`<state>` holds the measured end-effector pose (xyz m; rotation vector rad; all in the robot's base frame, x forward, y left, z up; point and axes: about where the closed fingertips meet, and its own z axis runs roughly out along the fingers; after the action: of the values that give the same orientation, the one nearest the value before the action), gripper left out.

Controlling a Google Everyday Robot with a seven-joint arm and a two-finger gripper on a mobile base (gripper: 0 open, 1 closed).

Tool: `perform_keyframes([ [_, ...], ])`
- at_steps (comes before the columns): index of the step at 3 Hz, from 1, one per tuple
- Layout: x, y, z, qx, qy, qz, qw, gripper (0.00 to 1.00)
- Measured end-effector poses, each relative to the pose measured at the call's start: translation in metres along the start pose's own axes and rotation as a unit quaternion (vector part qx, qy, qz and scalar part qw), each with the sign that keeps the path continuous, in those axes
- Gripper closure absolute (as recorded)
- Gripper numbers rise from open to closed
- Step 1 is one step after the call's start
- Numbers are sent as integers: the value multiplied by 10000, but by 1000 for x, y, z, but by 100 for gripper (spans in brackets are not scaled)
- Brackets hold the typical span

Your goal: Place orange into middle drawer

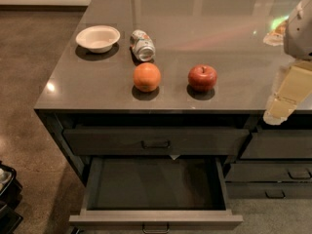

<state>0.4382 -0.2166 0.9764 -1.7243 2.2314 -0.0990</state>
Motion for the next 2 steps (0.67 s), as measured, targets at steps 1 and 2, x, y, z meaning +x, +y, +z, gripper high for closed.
perform_keyframes([
  [1, 0, 0, 0, -1, -2, -2, 10000, 0],
  [2, -13, -5, 11, -69, -115, -137, 9998, 0],
])
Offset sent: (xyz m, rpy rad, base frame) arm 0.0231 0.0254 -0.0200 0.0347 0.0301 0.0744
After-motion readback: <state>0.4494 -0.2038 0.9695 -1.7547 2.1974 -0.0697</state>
